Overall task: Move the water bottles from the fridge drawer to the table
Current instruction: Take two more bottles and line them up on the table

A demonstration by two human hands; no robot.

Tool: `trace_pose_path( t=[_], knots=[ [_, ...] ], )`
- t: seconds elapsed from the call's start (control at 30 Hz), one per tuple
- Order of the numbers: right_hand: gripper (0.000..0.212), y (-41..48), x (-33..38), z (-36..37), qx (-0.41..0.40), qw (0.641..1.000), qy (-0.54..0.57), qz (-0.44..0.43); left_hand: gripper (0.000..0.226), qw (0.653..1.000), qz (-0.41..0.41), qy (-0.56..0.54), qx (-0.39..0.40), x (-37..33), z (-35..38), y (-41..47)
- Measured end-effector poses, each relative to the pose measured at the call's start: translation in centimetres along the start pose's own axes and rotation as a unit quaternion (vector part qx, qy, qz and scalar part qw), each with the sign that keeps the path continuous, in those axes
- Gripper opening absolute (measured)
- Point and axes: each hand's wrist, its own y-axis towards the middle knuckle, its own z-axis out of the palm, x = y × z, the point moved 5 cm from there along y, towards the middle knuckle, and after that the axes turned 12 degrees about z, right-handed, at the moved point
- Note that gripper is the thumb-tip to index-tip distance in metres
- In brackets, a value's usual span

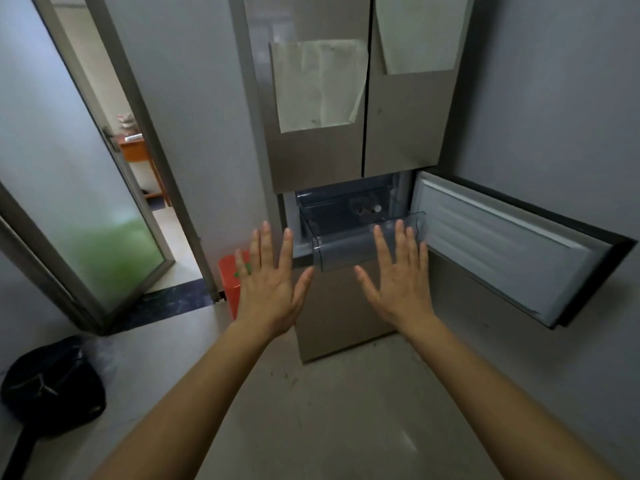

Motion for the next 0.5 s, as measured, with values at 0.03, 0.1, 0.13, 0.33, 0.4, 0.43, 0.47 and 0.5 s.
trace_pose_path(
  t=[0.03, 0.1, 0.13, 0.33, 0.4, 0.43, 0.47, 0.5],
  knots=[
    [0.082, 1.1, -0.5, 1.0, 0.004, 1.000, -0.004, -0.001, 0.079, 1.000, -0.003, 0.002, 0.003, 0.1, 1.0, 1.1],
    [0.081, 3.3, -1.4, 3.2, 0.017, 1.000, -0.010, 0.000, 0.079, 1.000, -0.013, -0.009, 0.013, 0.5, 3.4, 3.3],
    [0.081, 4.5, -1.9, 4.4, 0.026, 1.000, -0.012, 0.002, 0.078, 0.999, -0.019, -0.018, 0.019, 0.8, 4.8, 4.5],
    [0.078, 14.3, -5.1, 11.7, 0.070, 0.997, -0.032, 0.015, 0.077, 0.994, -0.014, -0.072, 0.086, 1.8, 14.2, 14.9],
    [0.076, 18.0, -6.5, 13.5, 0.088, 0.995, -0.041, 0.031, 0.077, 0.989, 0.000, -0.092, 0.118, 1.6, 16.9, 19.1],
    [0.075, 19.7, -7.2, 14.3, 0.097, 0.993, -0.050, 0.039, 0.077, 0.986, 0.009, -0.100, 0.133, 1.4, 18.2, 21.1],
    [0.076, 21.3, -7.9, 15.0, 0.104, 0.992, -0.058, 0.049, 0.077, 0.984, 0.021, -0.103, 0.147, 1.2, 19.3, 23.2],
    [0.079, 22.9, -8.7, 15.7, 0.109, 0.990, -0.063, 0.061, 0.077, 0.982, 0.037, -0.102, 0.157, 0.9, 20.5, 25.2]
  ],
)
